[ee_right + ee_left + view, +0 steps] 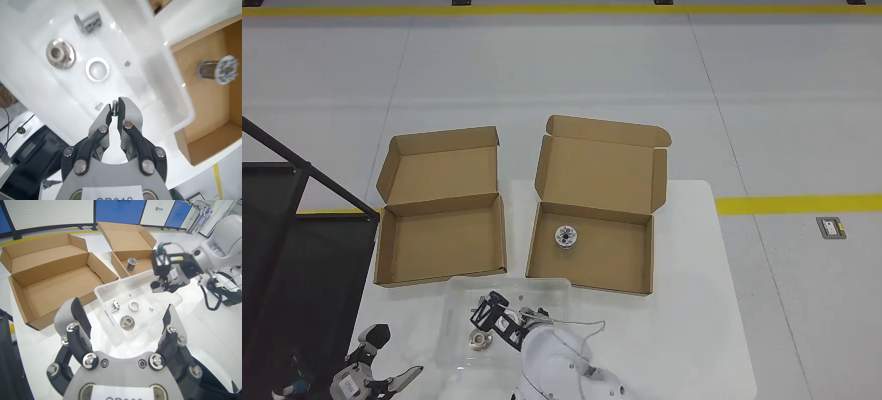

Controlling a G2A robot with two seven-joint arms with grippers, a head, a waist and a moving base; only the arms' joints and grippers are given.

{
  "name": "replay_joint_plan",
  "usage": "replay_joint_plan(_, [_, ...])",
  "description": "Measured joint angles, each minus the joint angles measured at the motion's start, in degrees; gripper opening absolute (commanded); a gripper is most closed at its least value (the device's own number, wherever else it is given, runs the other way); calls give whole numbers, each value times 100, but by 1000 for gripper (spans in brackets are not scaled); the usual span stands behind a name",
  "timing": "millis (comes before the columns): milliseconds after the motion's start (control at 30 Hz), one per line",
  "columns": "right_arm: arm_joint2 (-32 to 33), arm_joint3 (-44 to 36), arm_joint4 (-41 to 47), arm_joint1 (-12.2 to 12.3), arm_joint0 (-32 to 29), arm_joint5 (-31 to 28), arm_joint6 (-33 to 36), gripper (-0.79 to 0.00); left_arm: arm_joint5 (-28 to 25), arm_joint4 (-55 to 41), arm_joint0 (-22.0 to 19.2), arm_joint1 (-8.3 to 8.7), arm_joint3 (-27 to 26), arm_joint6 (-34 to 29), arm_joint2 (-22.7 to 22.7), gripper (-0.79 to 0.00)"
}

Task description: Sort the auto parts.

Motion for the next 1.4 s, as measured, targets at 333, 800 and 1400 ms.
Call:
replay_joint_plan(333, [-9, -220, -147, 22, -101, -25, -59, -785, 0, 0, 0, 0, 0, 0, 0, 0])
replay_joint_plan(800, [2033, 298, 897, 12, 192, 1274, -1232, -785, 0, 0, 0, 0, 0, 0, 0, 0])
replay_joint_plan(1400, [3156, 5082, 2636, -30, 2708, 291, -1983, -785, 0, 0, 0, 0, 0, 0, 0, 0])
